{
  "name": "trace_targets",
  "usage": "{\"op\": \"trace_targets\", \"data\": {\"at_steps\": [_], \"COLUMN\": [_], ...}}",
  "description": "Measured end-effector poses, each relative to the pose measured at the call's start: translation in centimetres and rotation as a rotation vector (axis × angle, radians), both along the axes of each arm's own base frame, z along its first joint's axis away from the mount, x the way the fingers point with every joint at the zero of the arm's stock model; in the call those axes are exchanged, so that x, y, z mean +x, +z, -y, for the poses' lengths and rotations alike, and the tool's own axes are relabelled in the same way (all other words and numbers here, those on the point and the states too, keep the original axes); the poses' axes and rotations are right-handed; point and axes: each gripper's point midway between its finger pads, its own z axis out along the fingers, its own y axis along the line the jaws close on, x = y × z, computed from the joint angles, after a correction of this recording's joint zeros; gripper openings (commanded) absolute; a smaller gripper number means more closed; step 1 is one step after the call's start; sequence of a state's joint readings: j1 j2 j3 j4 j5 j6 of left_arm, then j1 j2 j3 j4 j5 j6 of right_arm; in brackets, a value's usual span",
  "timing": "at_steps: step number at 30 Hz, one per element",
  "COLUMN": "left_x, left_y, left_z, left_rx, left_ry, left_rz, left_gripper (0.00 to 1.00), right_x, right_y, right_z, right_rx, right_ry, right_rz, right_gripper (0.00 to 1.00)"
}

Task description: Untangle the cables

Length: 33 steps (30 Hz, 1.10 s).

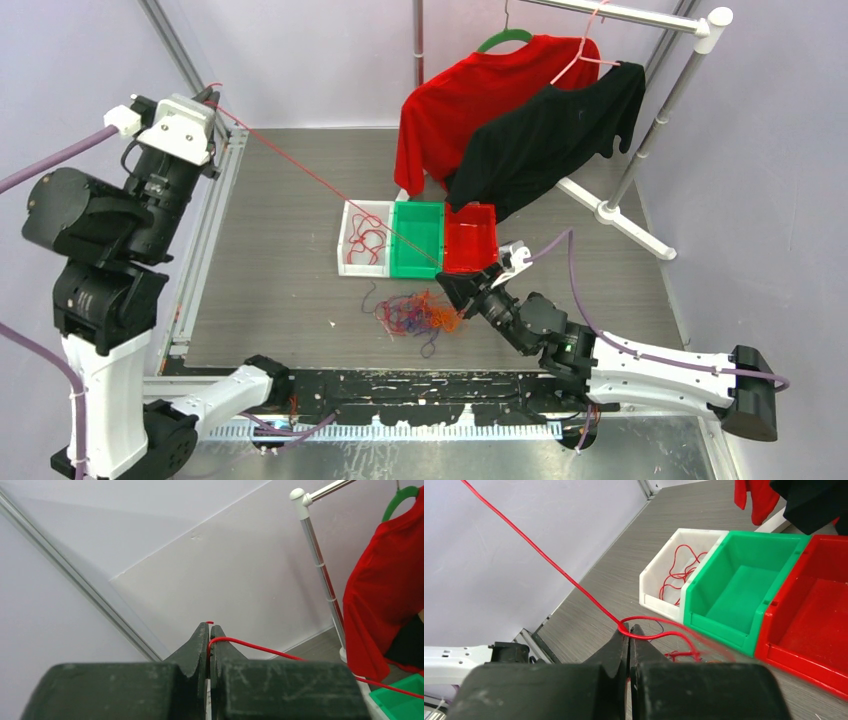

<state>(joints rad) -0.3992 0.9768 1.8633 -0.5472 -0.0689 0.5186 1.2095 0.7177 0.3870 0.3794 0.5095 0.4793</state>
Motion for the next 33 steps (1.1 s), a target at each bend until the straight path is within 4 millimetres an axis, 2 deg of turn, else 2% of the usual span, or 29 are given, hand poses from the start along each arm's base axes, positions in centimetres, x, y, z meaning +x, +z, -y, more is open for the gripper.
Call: {"op": "trace_targets", "data": {"at_steps": [4,5,7,9,11,14,17,20,25,27,30,33], "left_x": [1.4,1.7,2.2,2.4,1.8,-0.1,-1.6,-2.9,-2.6,-2.3,-1.9,-1.9], "left_y": [0.0,0.0,0.2,1.1,2.9,4.9,5.6,6.1,5.7,5.4,5.2,5.2], "left_z": [0.0,0.0,0.3,0.1,-0.2,-0.6,-0.5,-0.4,0.8,1.3,1.7,1.9], "left_rx": [0.012,0.017,0.022,0.010,-0.018,-0.060,-0.084,-0.098,-0.094,-0.086,-0.077,-0.071], "left_ry": [0.034,0.040,0.041,0.050,0.056,0.026,-0.011,-0.052,-0.109,-0.123,-0.136,-0.148], "left_rz": [0.008,0.011,0.016,0.036,0.083,0.142,0.166,0.189,0.170,0.157,0.143,0.135], "left_gripper": [0.00,0.00,0.00,0.00,0.00,0.00,0.00,0.00,0.00,0.00,0.00,0.00], "right_x": [0.0,0.0,0.0,0.1,0.0,-0.2,-0.6,-0.7,-0.8,-0.9,-1.1,-1.3], "right_y": [-0.4,-0.6,-0.9,-1.5,-3.4,-6.0,-6.5,-4.4,1.1,2.9,5.0,5.4], "right_z": [0.0,-0.1,-0.5,-0.8,-1.1,-1.5,-2.2,-3.3,-6.5,-8.6,-12.4,-15.4], "right_rx": [-0.009,-0.015,-0.030,-0.058,-0.131,-0.227,-0.270,-0.255,-0.199,-0.187,-0.183,-0.200], "right_ry": [-0.003,0.000,0.009,0.014,0.025,0.053,0.091,0.126,0.209,0.266,0.350,0.403], "right_rz": [-0.011,-0.015,-0.020,-0.027,-0.045,-0.073,-0.078,-0.051,0.042,0.080,0.130,0.162], "right_gripper": [0.01,0.06,0.34,0.46,0.52,0.56,0.59,0.65,0.83,0.86,0.87,0.86]}}
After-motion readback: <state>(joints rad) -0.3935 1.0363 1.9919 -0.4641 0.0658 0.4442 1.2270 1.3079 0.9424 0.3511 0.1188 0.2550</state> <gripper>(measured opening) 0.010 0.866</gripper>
